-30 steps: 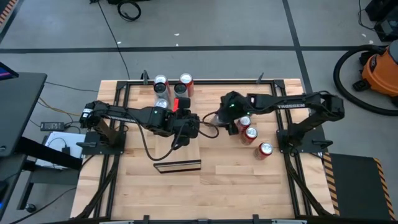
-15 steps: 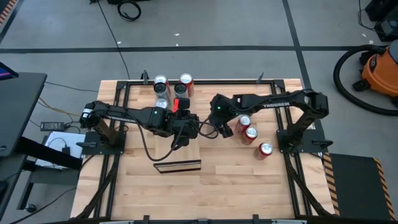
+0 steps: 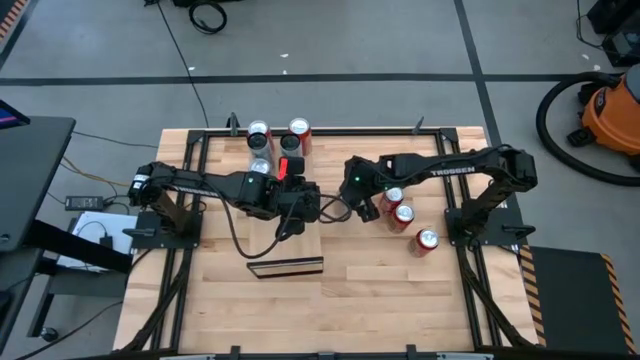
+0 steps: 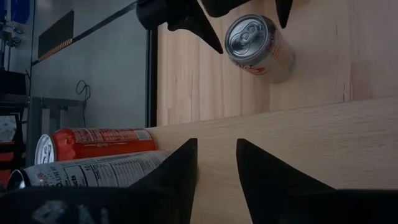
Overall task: Place canned beverage on shelf
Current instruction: Align the red and silver soda can with the other red and silver soda can on the shelf
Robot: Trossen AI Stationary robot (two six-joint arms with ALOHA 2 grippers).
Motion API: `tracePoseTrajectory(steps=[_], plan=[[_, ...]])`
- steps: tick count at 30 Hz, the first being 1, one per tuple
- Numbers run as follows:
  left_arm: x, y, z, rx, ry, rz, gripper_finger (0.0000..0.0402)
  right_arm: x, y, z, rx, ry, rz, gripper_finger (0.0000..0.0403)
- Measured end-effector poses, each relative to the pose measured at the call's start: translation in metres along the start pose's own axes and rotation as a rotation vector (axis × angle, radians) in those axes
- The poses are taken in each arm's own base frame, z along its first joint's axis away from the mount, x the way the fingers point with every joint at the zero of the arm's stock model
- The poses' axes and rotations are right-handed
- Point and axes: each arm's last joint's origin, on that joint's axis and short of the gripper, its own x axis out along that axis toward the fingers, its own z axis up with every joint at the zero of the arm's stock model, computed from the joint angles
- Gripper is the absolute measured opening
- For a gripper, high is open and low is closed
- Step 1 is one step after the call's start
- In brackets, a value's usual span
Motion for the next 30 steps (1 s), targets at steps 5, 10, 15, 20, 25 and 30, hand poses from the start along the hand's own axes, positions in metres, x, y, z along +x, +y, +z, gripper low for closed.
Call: tracePoseTrajectory(steps=[5,10,15,20,25,30], plan=[[0.000,0.000,0.000,0.000,0.002,-0.001,0.0121,0.008,0.003,-0.008,-0.016,0.054,-0.079,0.0367],[0.000,0.000,-0.001,0.003,0.006,-0.001,0.0121,0.011,-0.009,-0.019,-0.004,0.202,-0.344,0.0363],[0.000,0.000,-0.001,0.003,0.006,-0.001,0.0121,0.010,-0.012,-0.027,0.008,0.267,-0.363,0.0362],[-0.002,-0.003,0.000,0.010,-0.001,-0.014,0.0121,0.008,-0.016,-0.025,0.094,0.108,-0.183,0.0361],[-0.014,-0.009,0.001,0.015,-0.015,-0.029,0.0121,0.000,-0.031,-0.030,0.209,0.011,-0.180,0.0361],[-0.032,-0.011,0.006,0.010,-0.068,-0.043,0.0121,-0.004,-0.034,-0.047,0.317,-0.139,-0.195,0.0361]])
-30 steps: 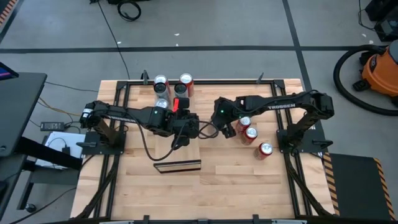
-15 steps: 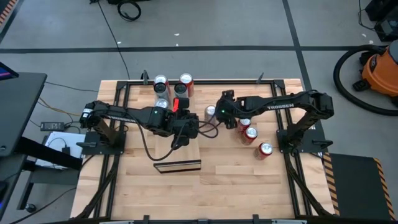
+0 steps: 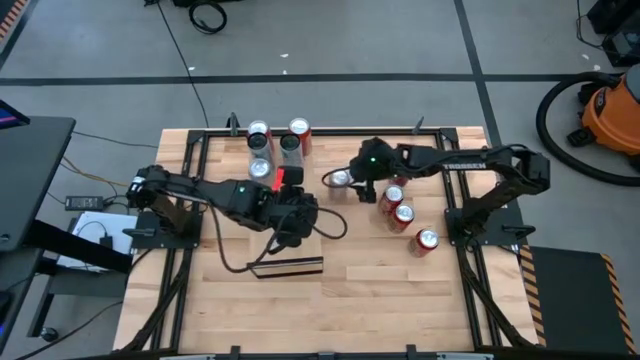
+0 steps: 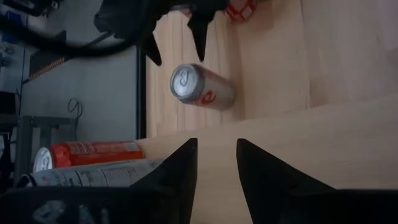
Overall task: Place canned beverage on shelf
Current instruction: Align the red and silver soda can with the other red and silver soda can on the shelf
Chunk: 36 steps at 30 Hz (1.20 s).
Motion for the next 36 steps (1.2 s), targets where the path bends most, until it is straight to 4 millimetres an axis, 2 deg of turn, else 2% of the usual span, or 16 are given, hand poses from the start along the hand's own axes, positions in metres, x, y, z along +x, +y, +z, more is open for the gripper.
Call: tracePoseTrajectory(steps=[5,11,16,24,32,36], plan=[[-0.013,0.008,-0.001,-0.028,-0.053,0.003,0.0121,0.005,0.004,-0.019,0.079,-0.107,0.016,0.0361],[-0.029,0.023,-0.001,-0.101,-0.154,0.010,0.0121,0.014,0.011,-0.027,0.168,-0.170,0.017,0.0362],[-0.040,0.033,-0.006,-0.141,-0.186,0.011,0.0121,0.022,0.010,-0.024,0.224,-0.232,0.004,0.0362],[-0.045,0.038,-0.008,-0.198,-0.200,0.007,0.0121,0.049,0.012,-0.025,0.248,-0.268,-0.002,0.0362],[-0.044,0.038,-0.008,-0.203,-0.205,0.006,0.0121,0.053,0.011,-0.024,0.269,-0.294,-0.001,0.0360],[-0.044,0.038,-0.007,-0.203,-0.207,0.006,0.0121,0.054,0.012,-0.025,0.239,-0.288,0.018,0.0345]])
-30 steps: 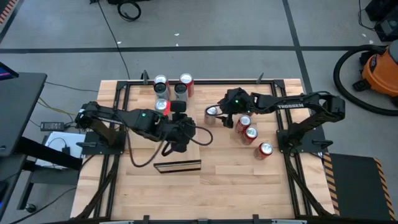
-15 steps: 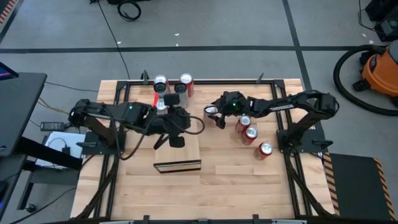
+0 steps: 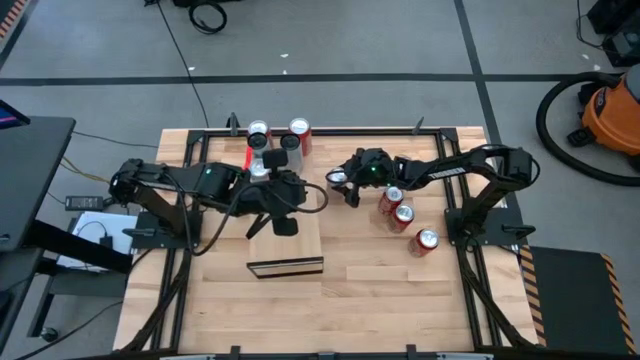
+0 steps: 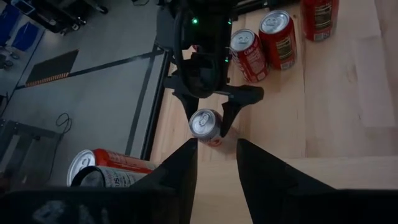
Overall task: Place canned beverage on shelf
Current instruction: Align the red and silver soda can with the other red and silver soda can on the shelf
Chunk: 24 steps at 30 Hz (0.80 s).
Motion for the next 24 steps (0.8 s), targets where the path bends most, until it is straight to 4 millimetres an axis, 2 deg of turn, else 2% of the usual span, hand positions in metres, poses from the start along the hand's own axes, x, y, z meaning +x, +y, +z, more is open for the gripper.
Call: tracePoseTrajectory(steps=[5,12,19,24], plan=[[-0.004,0.000,0.001,0.008,-0.016,-0.005,0.0121,-0.005,0.000,0.003,-0.048,-0.011,0.050,0.0318],[-0.004,0.000,0.000,0.009,-0.015,-0.008,0.0121,-0.025,0.000,0.017,-0.071,-0.052,0.089,0.0322],[-0.006,-0.002,0.003,-0.003,-0.055,-0.111,0.0121,-0.059,0.002,0.064,-0.151,-0.034,0.184,0.0322],[-0.014,0.003,0.007,-0.016,-0.119,-0.152,0.0121,-0.075,0.010,0.095,-0.245,-0.073,0.291,0.0322]])
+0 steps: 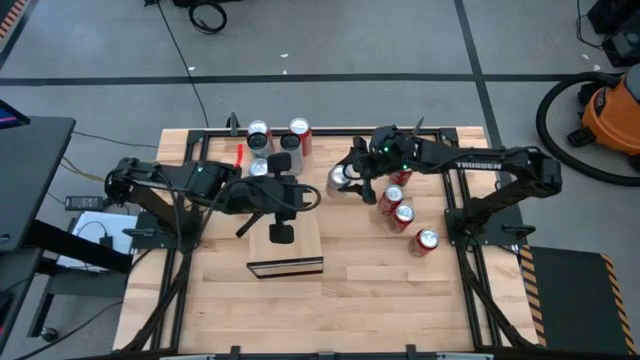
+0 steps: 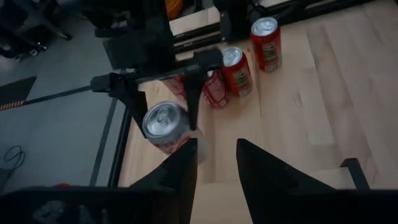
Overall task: Place canned beverage on shelf
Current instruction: Align the red and silver soda can with the other red and silver soda can on the shelf
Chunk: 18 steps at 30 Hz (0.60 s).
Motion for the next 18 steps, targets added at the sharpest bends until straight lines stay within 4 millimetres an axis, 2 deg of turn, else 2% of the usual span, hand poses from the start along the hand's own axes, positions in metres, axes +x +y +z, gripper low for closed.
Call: tracePoseTrajectory(steps=[4,9,18], plan=[[-0.011,0.006,0.000,-0.014,-0.029,0.004,0.0121,-0.005,0.003,0.020,-0.055,-0.062,0.075,0.0322],[-0.020,0.011,0.001,-0.027,-0.067,0.008,0.0121,-0.006,0.006,0.045,-0.116,-0.159,0.074,0.0321],[-0.021,0.017,0.001,-0.034,-0.075,0.024,0.0121,0.035,0.008,0.065,-0.161,-0.130,0.137,0.0321]])
